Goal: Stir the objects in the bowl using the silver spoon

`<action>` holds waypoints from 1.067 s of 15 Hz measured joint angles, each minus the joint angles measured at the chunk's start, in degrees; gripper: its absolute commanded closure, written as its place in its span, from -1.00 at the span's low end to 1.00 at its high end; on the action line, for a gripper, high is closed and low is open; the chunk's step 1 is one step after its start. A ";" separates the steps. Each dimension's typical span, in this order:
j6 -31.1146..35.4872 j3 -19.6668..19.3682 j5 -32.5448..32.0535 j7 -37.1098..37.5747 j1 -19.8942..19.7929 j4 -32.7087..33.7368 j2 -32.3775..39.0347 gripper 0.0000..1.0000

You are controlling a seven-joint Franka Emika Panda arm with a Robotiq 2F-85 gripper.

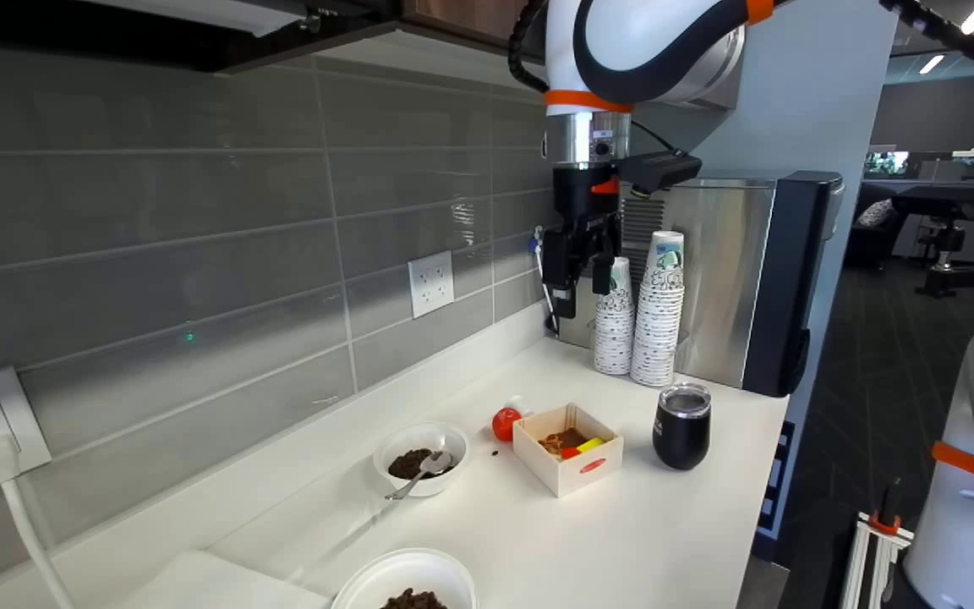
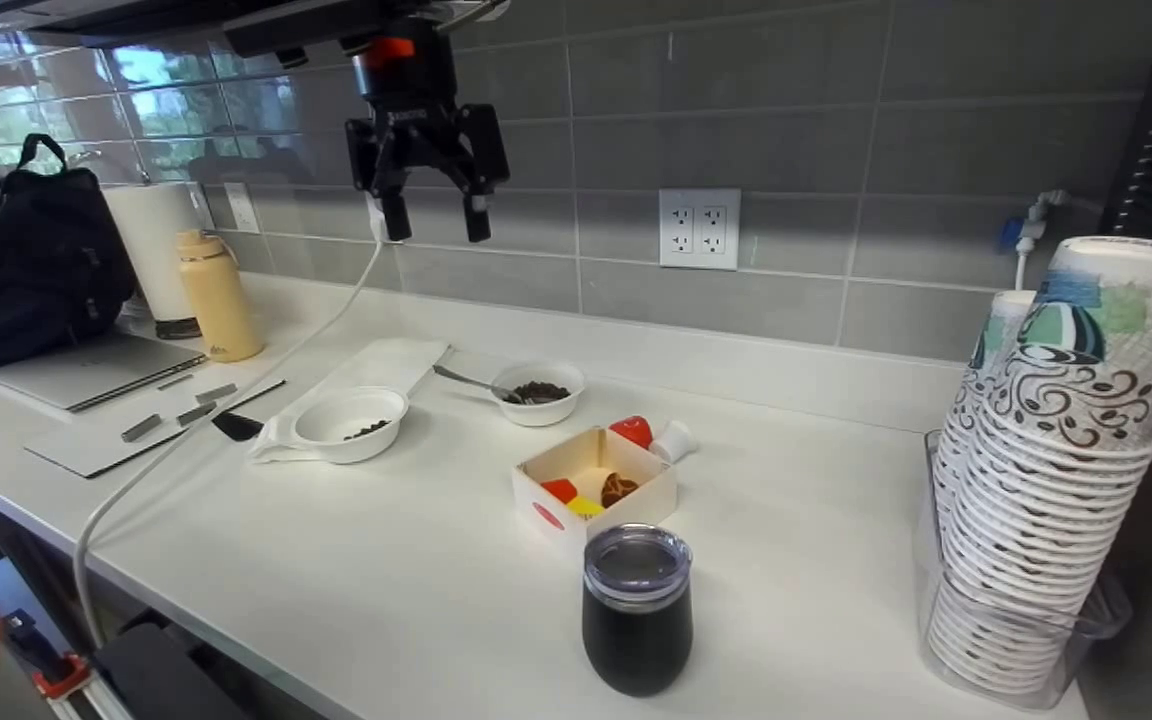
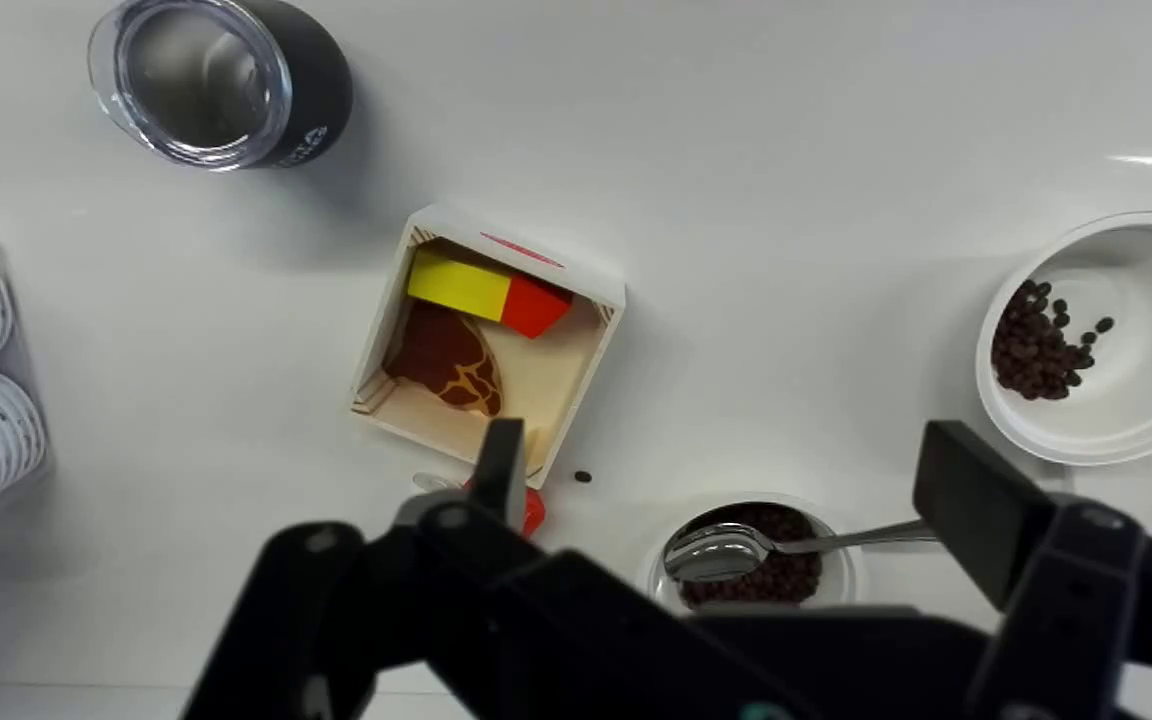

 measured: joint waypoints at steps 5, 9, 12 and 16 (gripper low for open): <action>0.00 0.00 0.00 0.00 0.00 0.00 0.00 -1.00; 0.00 -0.01 0.00 0.00 0.01 0.00 0.00 -1.00; 0.00 -0.17 0.00 0.00 0.02 -0.34 -0.33 -1.00; 0.03 -1.38 1.45 0.10 0.05 -4.84 -3.98 -1.00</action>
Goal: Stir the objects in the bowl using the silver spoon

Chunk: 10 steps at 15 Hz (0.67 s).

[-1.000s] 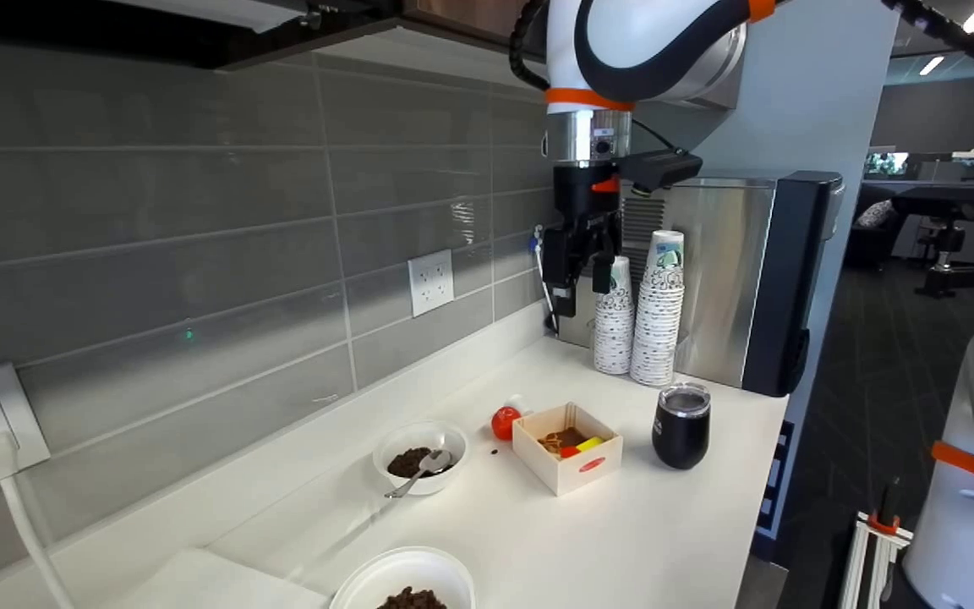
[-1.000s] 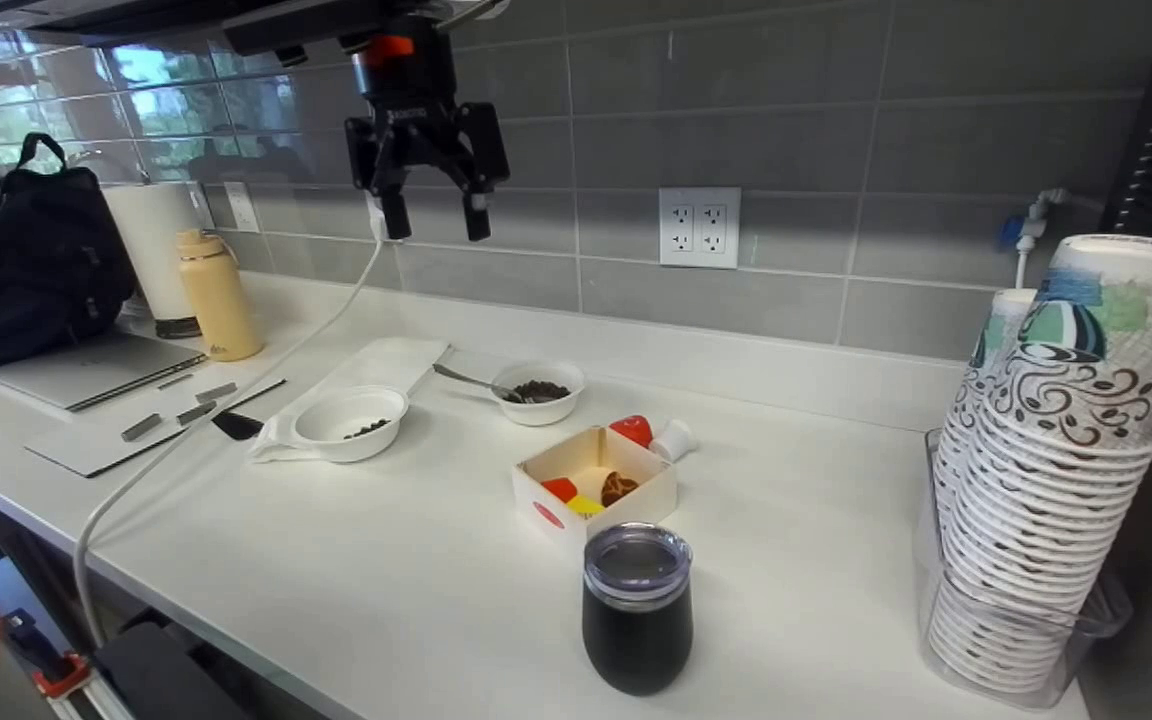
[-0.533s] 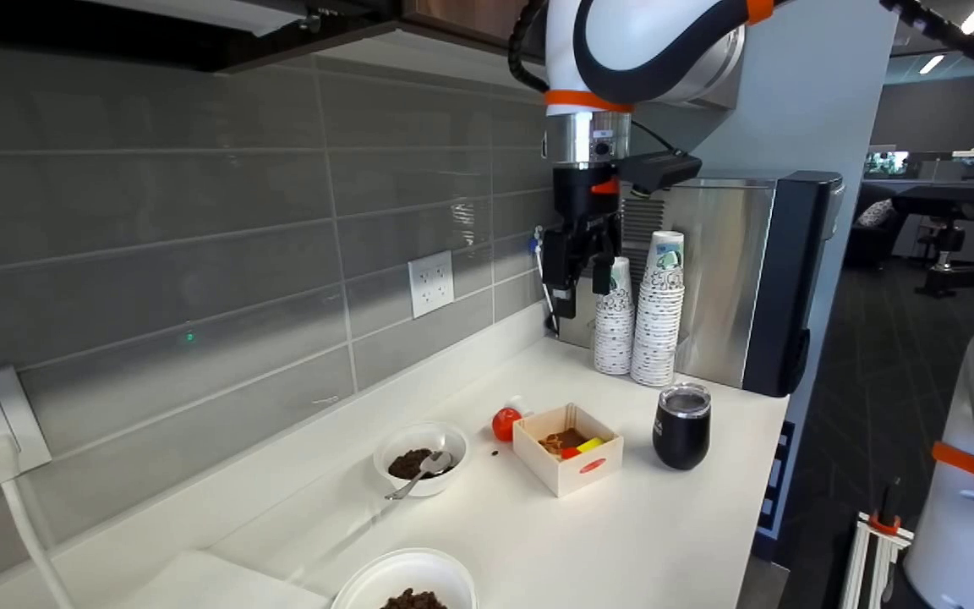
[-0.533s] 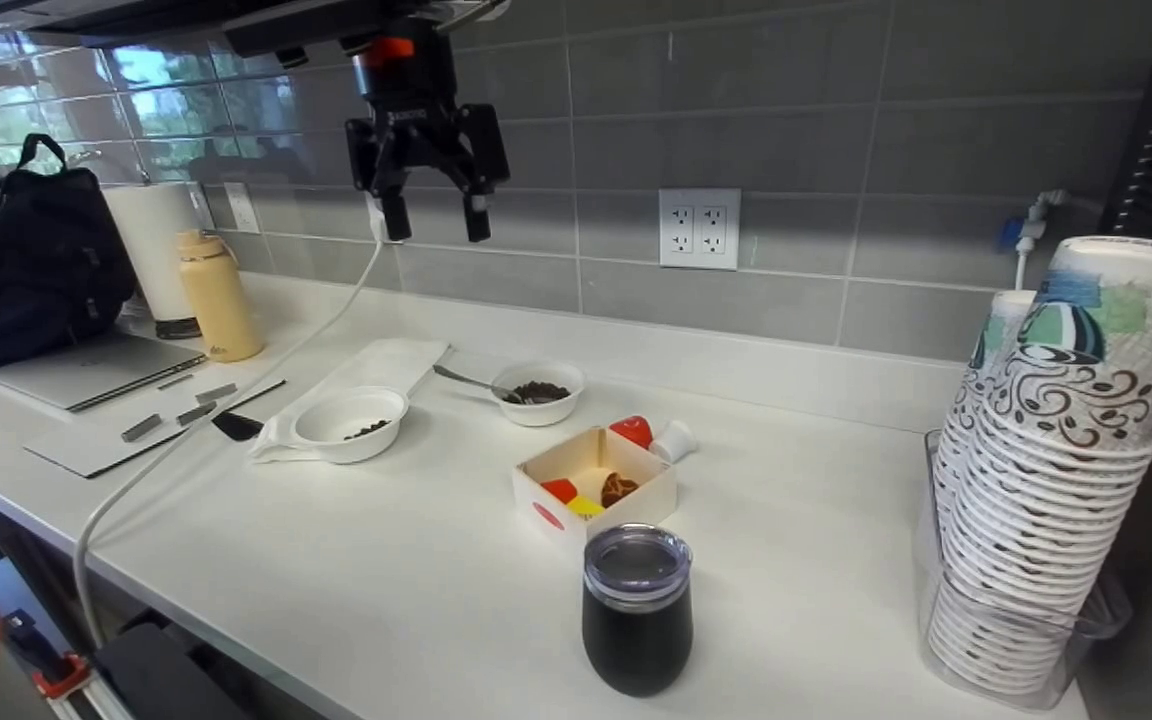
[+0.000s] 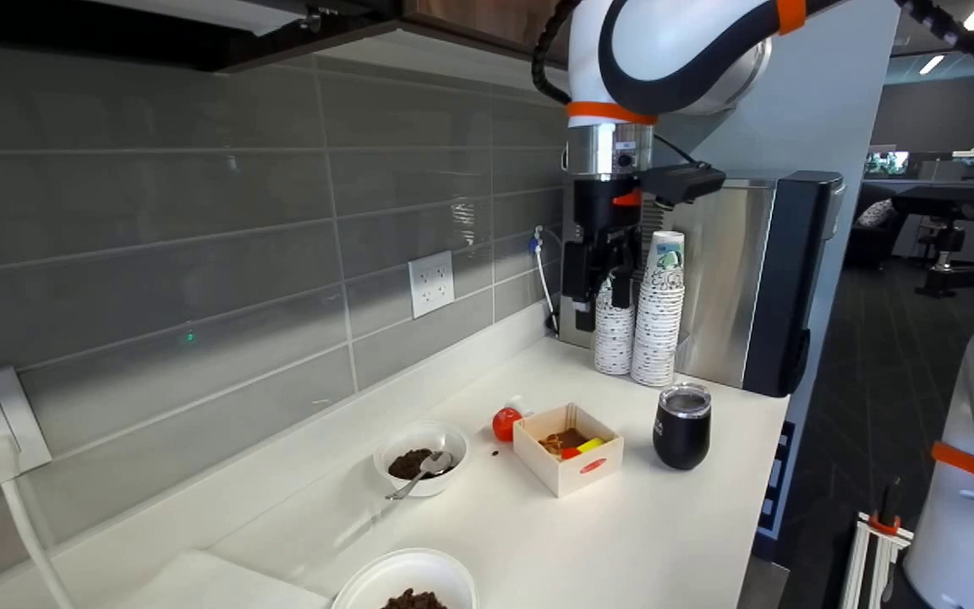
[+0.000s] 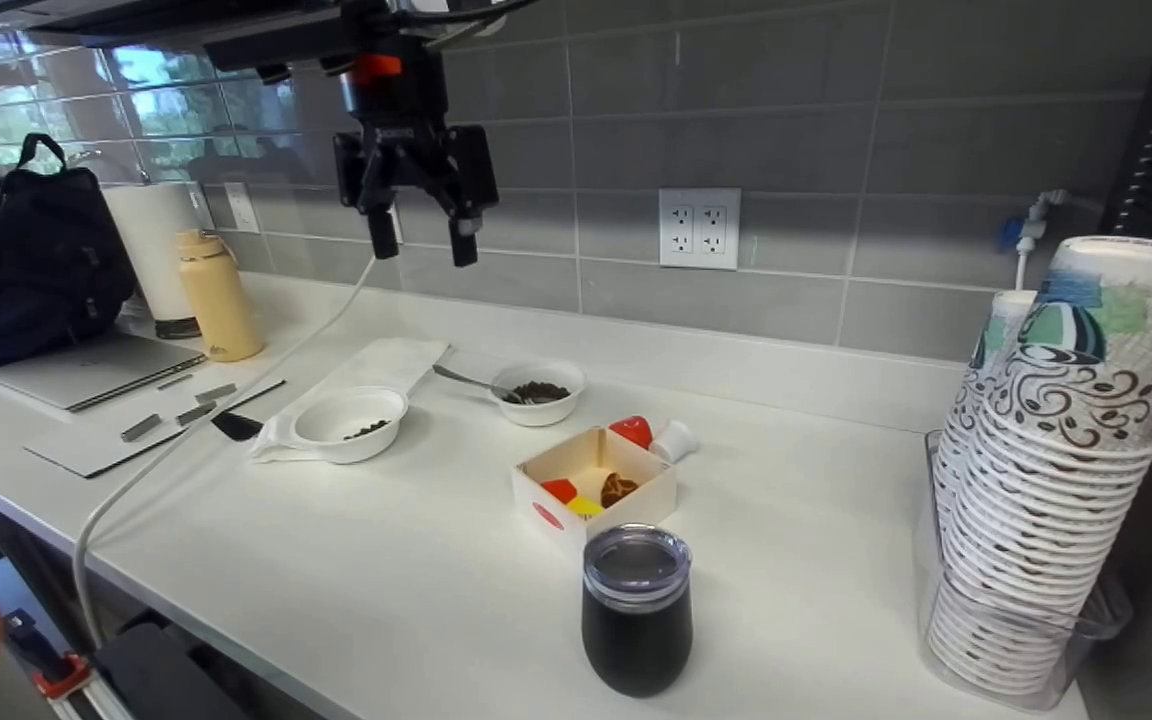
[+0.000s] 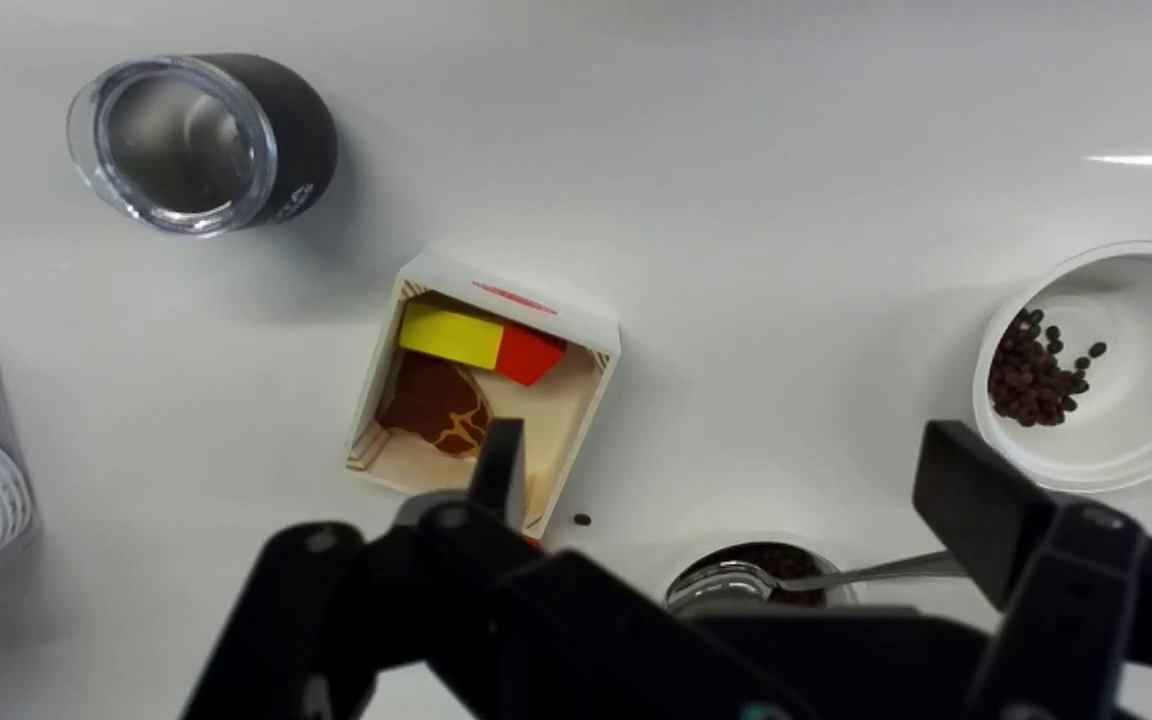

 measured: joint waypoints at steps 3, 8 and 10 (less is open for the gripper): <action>0.13 -0.65 0.90 1.08 0.01 -5.56 -4.21 -1.00; 5.10 0.38 4.26 8.99 -0.22 -11.28 -6.77 -1.00; 9.27 2.37 5.49 15.26 -0.43 -12.15 -5.32 -1.00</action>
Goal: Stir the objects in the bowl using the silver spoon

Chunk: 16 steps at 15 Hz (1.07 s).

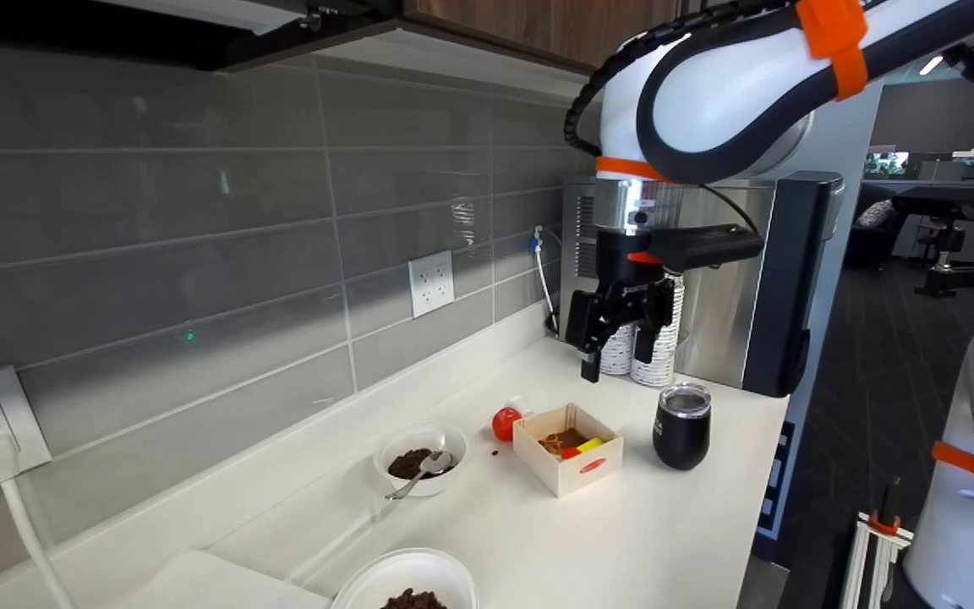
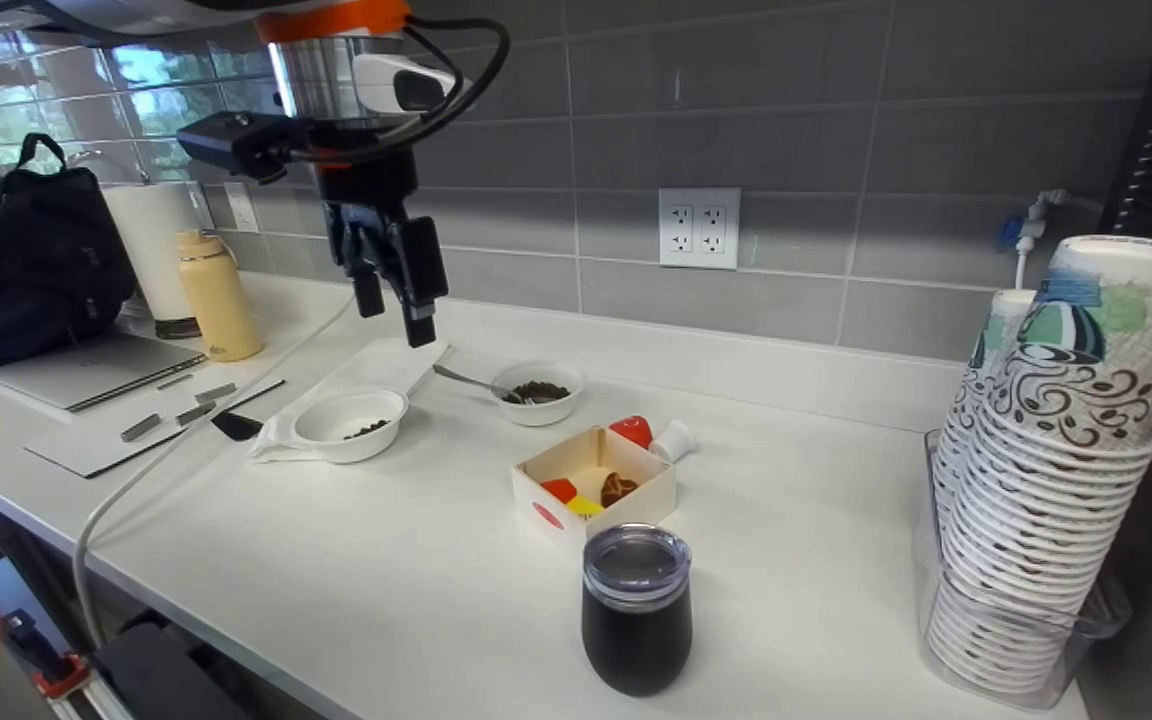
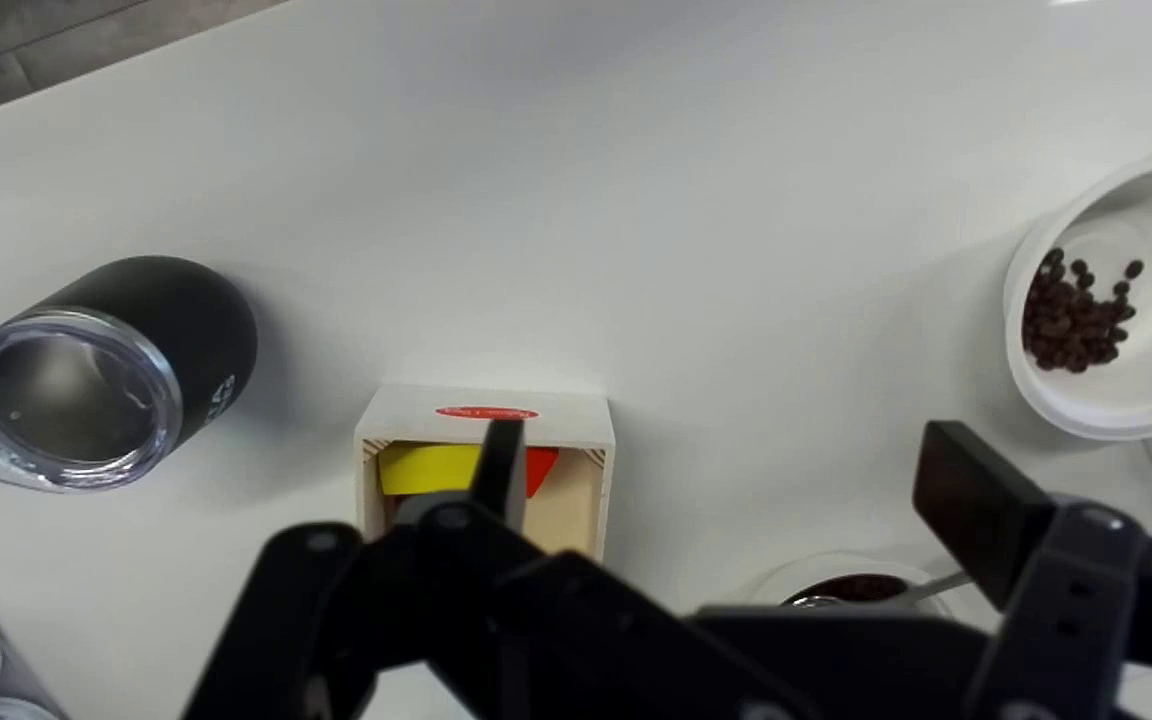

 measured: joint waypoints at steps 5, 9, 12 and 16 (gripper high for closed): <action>12.84 7.50 1.63 18.31 -0.76 0.17 9.07 -1.00; 21.63 11.74 1.67 33.19 -0.99 1.64 17.85 -1.00; 26.71 12.18 2.74 41.40 -0.38 2.74 22.68 -1.00; 34.45 11.08 9.80 45.98 2.56 3.66 27.71 -1.00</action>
